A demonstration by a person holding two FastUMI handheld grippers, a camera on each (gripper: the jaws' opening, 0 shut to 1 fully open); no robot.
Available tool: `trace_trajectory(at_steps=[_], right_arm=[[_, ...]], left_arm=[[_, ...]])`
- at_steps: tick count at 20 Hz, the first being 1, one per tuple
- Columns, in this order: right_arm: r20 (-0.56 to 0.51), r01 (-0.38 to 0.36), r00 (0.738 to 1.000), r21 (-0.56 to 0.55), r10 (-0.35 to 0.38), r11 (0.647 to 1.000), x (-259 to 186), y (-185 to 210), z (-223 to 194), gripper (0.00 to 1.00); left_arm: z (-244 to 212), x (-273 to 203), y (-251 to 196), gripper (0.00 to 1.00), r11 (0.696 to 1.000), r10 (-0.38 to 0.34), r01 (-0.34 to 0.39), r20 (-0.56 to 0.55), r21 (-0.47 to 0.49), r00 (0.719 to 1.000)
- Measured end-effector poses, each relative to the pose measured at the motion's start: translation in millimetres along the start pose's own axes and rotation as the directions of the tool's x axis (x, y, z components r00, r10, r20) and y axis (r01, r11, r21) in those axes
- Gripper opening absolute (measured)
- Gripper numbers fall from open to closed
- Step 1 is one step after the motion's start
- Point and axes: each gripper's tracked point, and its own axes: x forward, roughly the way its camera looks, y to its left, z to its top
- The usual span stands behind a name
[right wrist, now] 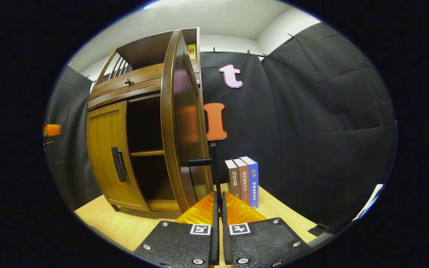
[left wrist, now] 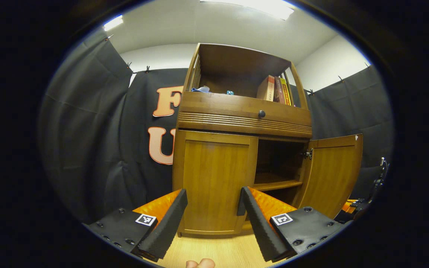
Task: Open the right door of the double-door shoe cabinet with the right hand, and open the left door with the left hand.
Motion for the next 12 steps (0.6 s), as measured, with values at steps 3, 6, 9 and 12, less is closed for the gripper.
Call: trace_trajectory(at_steps=[3, 6, 9, 12], right_arm=[[0.001, -0.011, 1.0, -0.001, 0.011, 1.0, 1.4, -6.1, -0.6, 0.04], [0.0, -0.027, 1.0, 0.003, 0.027, 1.0, 3.3, -13.1, -0.7, 0.04], [0.001, -0.047, 0.999, 0.004, 0.047, 0.999, 4.5, -20.2, 0.0, 0.04], [0.0, -0.068, 0.998, 0.005, 0.068, 0.998, 7.3, -27.5, -0.3, 0.04]], left_arm=[[-2.9, 8.0, -7.0, 0.95, 1.0, -0.001, 0.001, 0.003, 0.015, 1.0], [-12.2, 17.3, -16.9, 0.95, 1.0, -0.001, 0.001, 0.005, 0.031, 1.0], [-24.3, 32.1, -29.7, 0.95, 0.999, -0.005, 0.005, 0.005, 0.052, 1.0], [-39.6, 50.1, -40.6, 0.99, 0.997, 0.0, 0.0, -0.002, 0.082, 1.0]])
